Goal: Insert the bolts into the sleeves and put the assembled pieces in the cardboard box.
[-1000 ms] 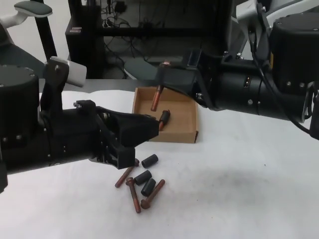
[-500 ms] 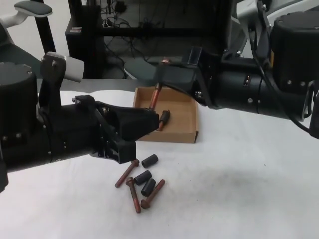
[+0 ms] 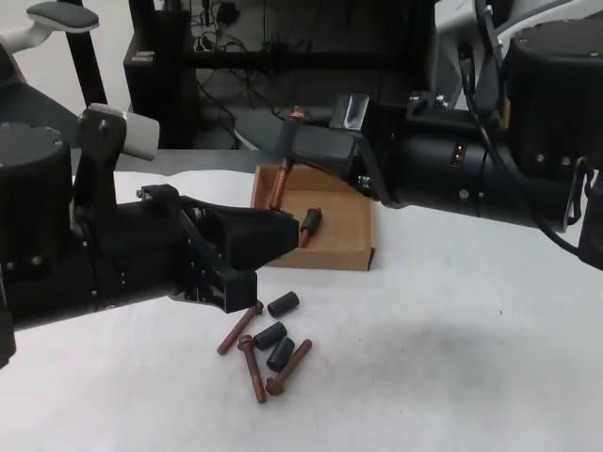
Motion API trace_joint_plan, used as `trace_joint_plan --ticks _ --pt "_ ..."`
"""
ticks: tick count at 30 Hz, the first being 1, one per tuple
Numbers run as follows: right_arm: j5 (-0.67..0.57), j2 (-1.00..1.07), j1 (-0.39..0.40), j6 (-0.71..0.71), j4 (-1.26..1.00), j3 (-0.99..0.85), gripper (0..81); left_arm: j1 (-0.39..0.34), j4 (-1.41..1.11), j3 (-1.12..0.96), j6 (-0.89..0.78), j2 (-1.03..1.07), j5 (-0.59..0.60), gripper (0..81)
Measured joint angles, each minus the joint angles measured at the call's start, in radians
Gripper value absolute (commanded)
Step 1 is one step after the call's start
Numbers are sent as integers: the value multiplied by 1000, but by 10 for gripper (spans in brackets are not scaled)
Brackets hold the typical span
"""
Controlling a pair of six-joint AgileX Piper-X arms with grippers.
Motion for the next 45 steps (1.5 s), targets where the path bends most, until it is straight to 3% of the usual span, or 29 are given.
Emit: trace_joint_plan --ticks 27,35,45 --pt "14 0 11 -91 8 0 6 0 -28 0 -8 0 -43 17" --pt "83 -27 48 -218 17 0 6 0 -46 0 -8 0 -55 17" --pt "129 -41 72 -238 58 0 6 17 -38 -2 -2 0 -54 17"
